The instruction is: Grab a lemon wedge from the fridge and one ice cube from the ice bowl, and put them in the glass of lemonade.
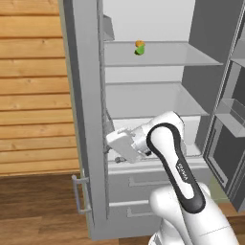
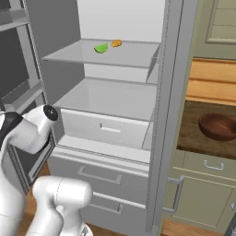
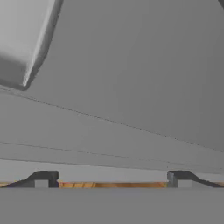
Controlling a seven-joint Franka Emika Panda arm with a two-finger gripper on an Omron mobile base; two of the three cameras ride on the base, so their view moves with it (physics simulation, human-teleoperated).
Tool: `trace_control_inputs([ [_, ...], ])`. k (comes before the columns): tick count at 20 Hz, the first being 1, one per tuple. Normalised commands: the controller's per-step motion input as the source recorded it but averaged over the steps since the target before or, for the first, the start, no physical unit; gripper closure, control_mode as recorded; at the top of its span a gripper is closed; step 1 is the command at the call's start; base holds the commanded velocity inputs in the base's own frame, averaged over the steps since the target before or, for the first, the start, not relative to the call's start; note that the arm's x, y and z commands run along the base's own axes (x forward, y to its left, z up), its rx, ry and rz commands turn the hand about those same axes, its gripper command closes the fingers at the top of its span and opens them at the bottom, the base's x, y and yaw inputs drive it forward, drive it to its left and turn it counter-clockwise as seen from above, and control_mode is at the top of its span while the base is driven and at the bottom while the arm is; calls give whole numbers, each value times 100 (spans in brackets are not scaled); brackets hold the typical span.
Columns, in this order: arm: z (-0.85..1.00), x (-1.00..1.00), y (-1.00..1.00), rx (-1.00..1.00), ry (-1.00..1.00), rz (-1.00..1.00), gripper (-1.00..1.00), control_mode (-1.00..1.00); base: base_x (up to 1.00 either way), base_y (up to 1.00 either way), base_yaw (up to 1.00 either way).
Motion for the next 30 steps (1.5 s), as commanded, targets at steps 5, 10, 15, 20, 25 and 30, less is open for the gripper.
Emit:
trace_control_inputs([
  [5, -7, 17, 50, -3, 0, -9, -100, -100, 0, 0, 0],
  [10, 37, -77, -87, -1, -5, -25, -100, -100, 0, 0, 0],
  [15, 47, -24, -100, -32, 5, -47, -100, -100, 0, 0, 0],
  [20, 10, 0, -94, -63, 10, -45, -100, -100, 0, 0, 0],
  [25, -27, 4, -100, -75, -1, -35, -100, -100, 0, 0, 0],
  [30, -8, 20, -52, -18, 13, -3, -100, -100, 0, 0, 0],
])
